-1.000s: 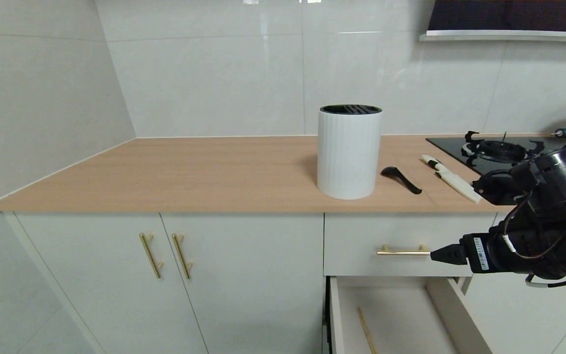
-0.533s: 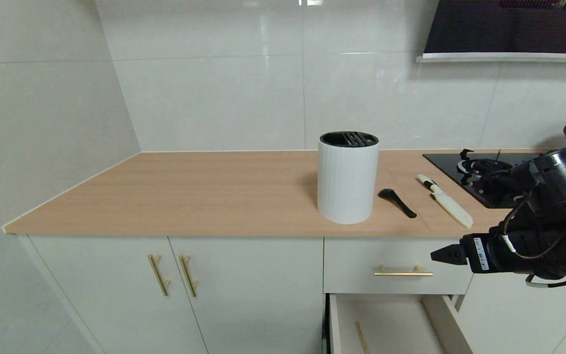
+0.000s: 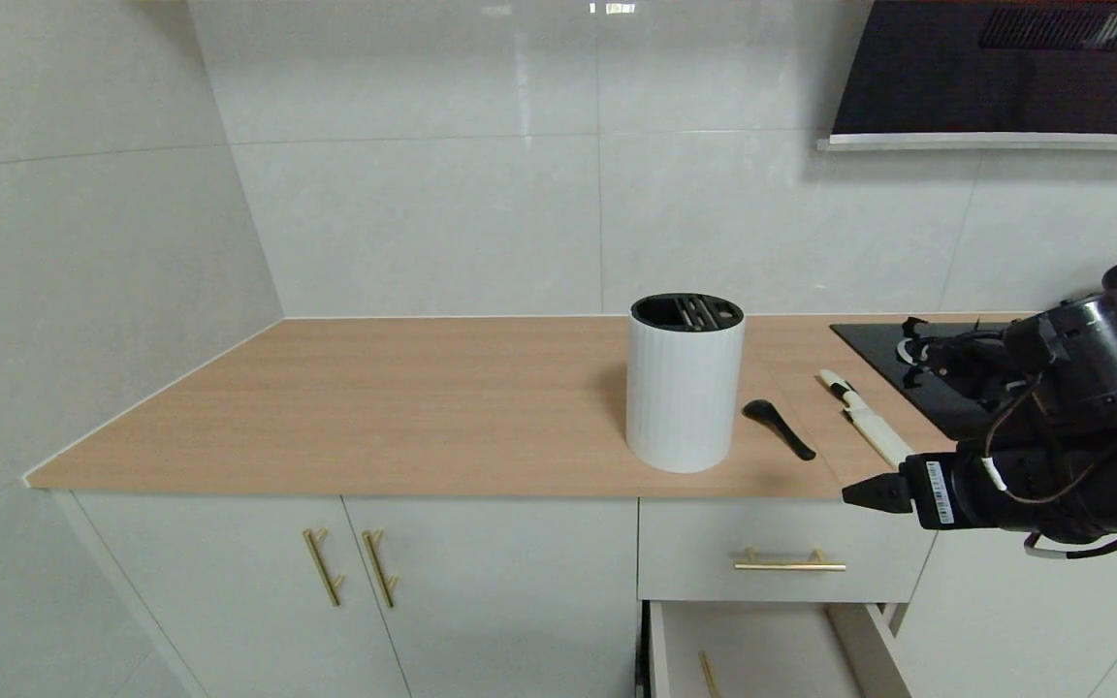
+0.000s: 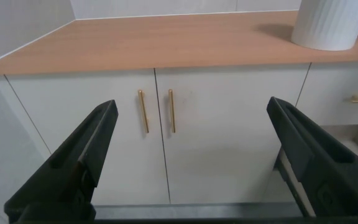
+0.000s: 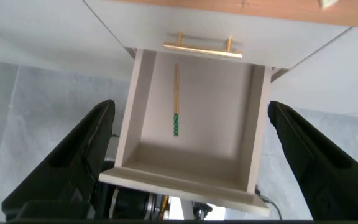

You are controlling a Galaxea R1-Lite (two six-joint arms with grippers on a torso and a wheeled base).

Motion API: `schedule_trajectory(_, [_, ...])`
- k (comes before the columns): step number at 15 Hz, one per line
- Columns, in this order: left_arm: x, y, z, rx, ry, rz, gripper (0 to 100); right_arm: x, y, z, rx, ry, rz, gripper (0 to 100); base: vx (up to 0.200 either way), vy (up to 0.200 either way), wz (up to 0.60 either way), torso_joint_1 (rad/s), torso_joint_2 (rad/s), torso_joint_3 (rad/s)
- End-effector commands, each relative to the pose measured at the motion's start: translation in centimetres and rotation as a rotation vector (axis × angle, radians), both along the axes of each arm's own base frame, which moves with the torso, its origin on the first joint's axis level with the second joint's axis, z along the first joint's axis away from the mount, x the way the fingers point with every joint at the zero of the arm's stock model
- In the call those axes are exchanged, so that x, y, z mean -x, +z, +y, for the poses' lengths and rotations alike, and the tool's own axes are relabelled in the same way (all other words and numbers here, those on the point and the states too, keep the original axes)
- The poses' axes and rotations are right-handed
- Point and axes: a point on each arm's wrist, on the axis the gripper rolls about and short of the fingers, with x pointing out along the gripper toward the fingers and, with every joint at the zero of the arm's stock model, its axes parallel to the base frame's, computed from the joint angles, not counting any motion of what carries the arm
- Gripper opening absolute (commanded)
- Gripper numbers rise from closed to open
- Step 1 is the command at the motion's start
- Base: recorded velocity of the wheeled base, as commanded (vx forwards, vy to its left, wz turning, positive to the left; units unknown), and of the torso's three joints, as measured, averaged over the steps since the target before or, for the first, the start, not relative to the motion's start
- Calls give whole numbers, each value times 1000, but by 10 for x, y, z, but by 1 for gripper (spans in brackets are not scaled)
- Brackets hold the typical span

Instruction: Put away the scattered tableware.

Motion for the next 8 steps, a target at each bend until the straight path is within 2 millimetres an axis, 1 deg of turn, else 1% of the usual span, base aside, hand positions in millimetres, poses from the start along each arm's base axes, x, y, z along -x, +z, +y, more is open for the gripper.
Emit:
schedule_trajectory(1, [0, 0, 0, 0, 1, 0, 100, -28, -8, -10, 29, -23, -46, 100, 0, 0, 0, 0, 0, 0])
schedule_trajectory(2, [0, 0, 0, 0, 1, 0, 100, -46, -10, -17, 54, -19, -109, 100, 0, 0, 0, 0, 0, 0])
schedule_trajectory(4, [0, 0, 0, 0, 1, 0, 100, -83, -21, -23, 76, 8, -215, 100, 0, 0, 0, 0, 0, 0])
schedule_trajectory(6, [0, 0, 0, 0, 1, 0, 100, -122, -38, -21, 71, 61, -284, 100, 0, 0, 0, 0, 0, 0])
schedule_trajectory(8, [0, 0, 0, 0, 1, 0, 100, -161, -54, -18, 122, 108, -341, 100, 0, 0, 0, 0, 0, 0])
